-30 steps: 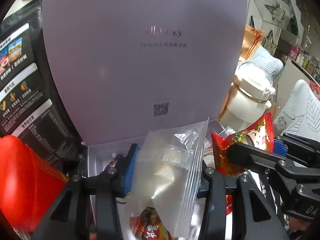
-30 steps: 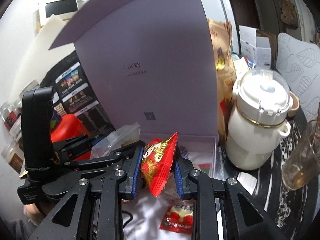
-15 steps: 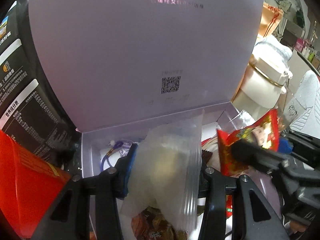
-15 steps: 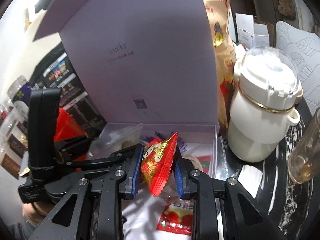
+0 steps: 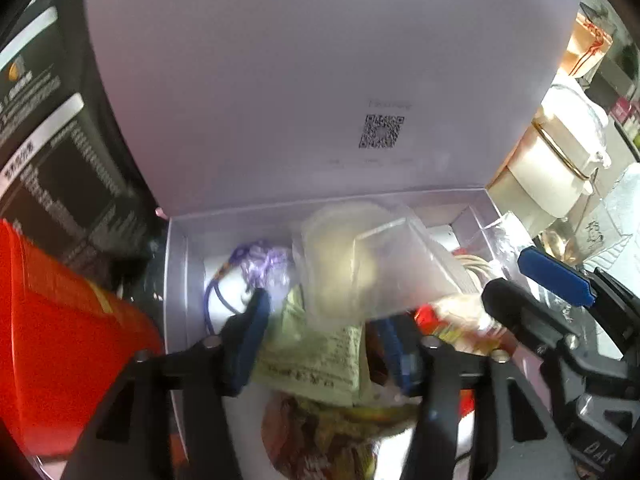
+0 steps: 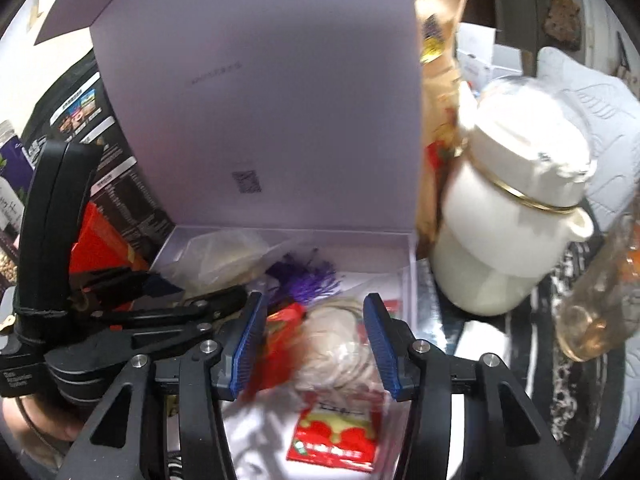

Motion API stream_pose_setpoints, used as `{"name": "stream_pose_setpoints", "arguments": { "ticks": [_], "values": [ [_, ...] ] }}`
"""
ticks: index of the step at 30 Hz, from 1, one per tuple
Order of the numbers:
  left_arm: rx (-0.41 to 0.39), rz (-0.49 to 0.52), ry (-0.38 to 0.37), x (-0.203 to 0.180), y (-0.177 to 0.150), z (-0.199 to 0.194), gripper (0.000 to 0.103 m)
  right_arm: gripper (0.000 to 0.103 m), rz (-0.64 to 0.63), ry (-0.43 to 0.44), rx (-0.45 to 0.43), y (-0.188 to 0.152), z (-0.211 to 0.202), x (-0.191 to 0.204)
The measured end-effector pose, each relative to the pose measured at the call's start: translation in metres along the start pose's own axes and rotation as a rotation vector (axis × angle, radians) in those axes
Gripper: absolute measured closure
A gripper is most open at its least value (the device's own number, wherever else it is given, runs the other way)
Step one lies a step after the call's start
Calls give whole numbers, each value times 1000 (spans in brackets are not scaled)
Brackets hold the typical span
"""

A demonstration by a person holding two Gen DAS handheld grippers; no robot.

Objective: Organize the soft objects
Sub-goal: 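Lower the zip bag and snack packet into the box and open both grippers, then withdraw both tools from the box back over the table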

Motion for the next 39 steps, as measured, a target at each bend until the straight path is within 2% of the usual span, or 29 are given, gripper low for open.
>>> {"name": "stream_pose_setpoints", "arguments": {
  "ticks": [2,3,12,14,20,33,39],
  "values": [
    [-20,6,-1,-1,-5,-5,18,53,22,1,-12,-1,-7,-2],
    [-38,9,9,0,-6,-8,15,53,24,2,-16,-2,-10,-3],
    [-53,-11,2,-9,-16,-34,15,52,4,-50,-34,-11,-40,-4],
    [-49,-26,-4,-13,-24,-41,15,49,-3,-60,-36,-11,-44,-3],
    [-84,-29,20,-5,-27,-68,15,49,-9,-69,-54,-14,-60,1],
    [-217,-11,67,3,-22,-157,15,49,-67,-77,-160,-3,-127,32],
    [-312,-6,83,6,-26,-206,14,43,-98,-72,-227,3,-163,50]
  ]
}}
Point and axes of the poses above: each gripper's, at about its wrist camera, not at the fingertips, and z roughly the way its jaws point, x to its left, y to its top, the point moved 7 cm from there along z, roughly the way its jaws point, and after that the axes turned 8 degrees about y, right-handed, at the moved point
